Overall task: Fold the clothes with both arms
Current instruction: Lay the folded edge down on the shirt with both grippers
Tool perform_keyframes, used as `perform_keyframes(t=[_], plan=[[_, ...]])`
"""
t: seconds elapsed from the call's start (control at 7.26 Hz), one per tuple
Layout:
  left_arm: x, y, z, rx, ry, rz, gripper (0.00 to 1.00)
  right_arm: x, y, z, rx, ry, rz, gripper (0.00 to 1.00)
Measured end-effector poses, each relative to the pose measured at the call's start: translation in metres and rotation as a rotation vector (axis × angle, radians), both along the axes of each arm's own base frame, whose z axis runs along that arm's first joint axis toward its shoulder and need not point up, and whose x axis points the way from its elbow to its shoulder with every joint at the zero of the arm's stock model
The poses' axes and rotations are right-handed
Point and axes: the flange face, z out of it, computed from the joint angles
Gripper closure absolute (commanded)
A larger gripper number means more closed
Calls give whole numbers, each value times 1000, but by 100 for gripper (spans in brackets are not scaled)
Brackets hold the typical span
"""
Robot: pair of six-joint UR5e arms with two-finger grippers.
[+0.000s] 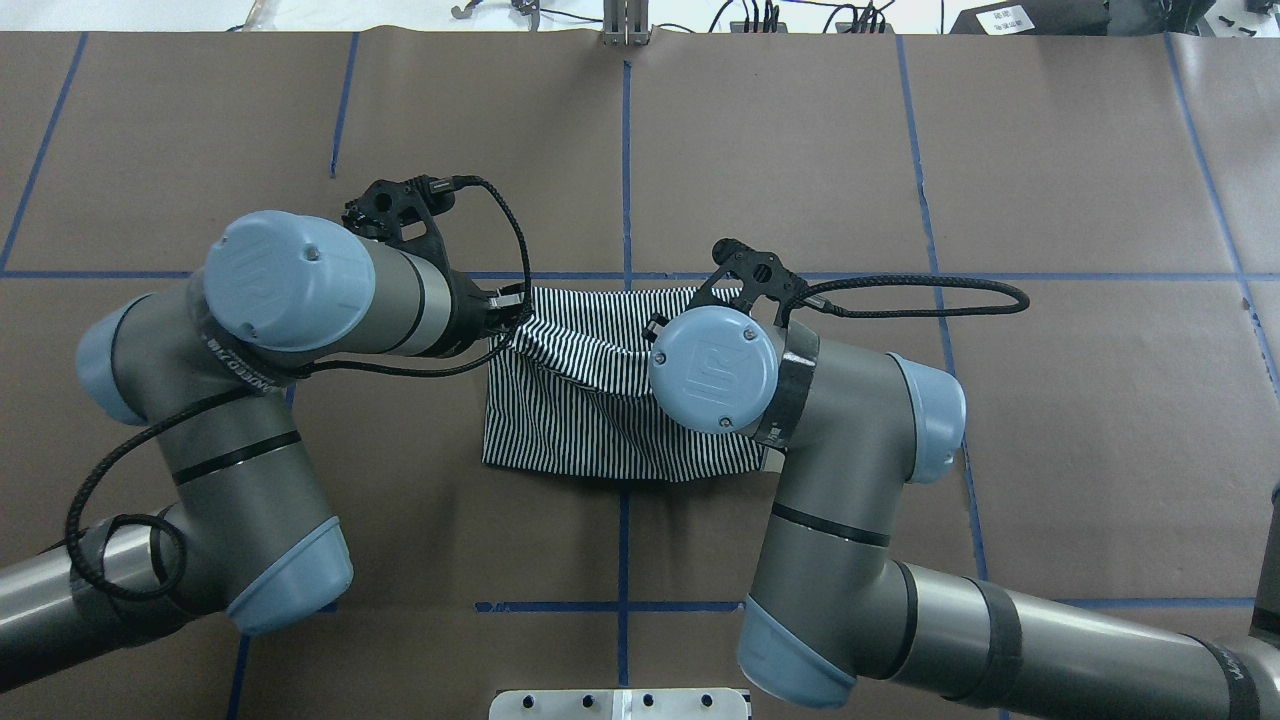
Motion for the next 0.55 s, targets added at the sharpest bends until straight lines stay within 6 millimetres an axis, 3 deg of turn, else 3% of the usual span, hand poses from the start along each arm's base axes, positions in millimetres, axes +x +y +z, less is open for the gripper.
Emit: perform_keyframes(t=[0.28, 0.55], plan=[[24, -33, 34, 20, -24, -6, 100, -13, -23, 14, 5, 18, 11, 100], [36, -44, 49, 19, -37, -6, 100, -19, -37, 22, 4, 38, 17, 100]])
